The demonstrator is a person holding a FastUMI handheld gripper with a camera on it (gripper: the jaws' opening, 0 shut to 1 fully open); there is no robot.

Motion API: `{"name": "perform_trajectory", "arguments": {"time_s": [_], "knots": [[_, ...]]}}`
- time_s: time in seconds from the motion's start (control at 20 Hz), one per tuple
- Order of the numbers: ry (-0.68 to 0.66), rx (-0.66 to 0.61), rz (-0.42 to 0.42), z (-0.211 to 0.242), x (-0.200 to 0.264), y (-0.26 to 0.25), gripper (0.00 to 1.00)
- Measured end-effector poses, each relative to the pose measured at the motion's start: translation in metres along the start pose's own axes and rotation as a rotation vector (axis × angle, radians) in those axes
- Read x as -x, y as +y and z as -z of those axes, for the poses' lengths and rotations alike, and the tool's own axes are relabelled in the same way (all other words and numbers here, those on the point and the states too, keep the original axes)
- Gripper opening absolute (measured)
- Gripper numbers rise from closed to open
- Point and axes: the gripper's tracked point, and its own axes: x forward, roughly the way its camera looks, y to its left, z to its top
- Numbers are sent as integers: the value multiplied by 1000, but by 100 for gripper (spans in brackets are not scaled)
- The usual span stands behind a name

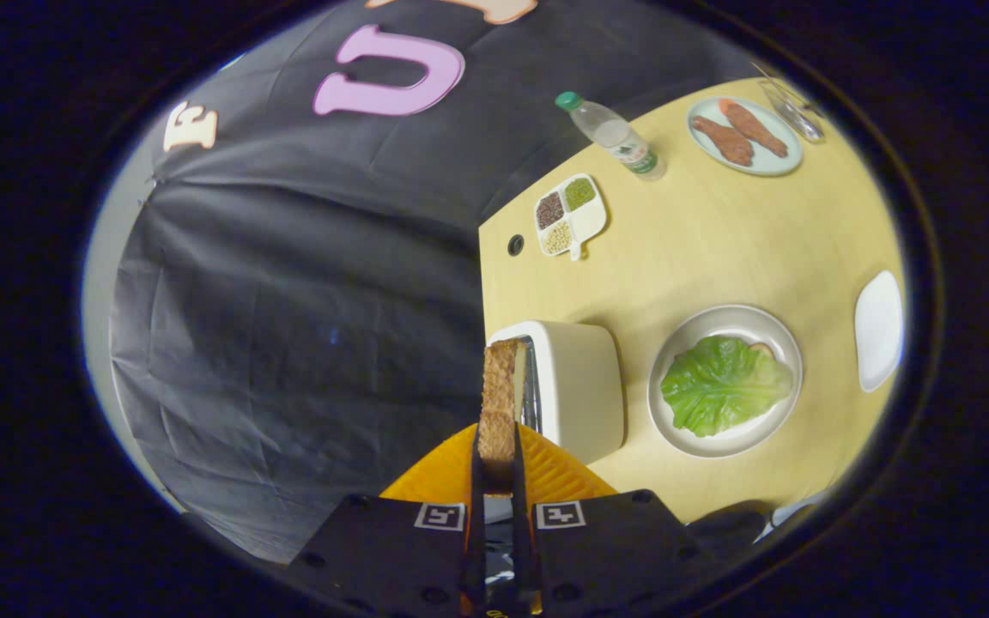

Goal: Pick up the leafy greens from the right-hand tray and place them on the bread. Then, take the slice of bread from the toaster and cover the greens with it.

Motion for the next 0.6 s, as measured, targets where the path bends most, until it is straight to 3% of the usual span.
{"name": "perform_trajectory", "arguments": {"time_s": [0.25, 0.6], "knots": [[20, -67, -66, -1, 11, -63, 16], [32, -87, -20, -5, -13, -140, 16]]}}
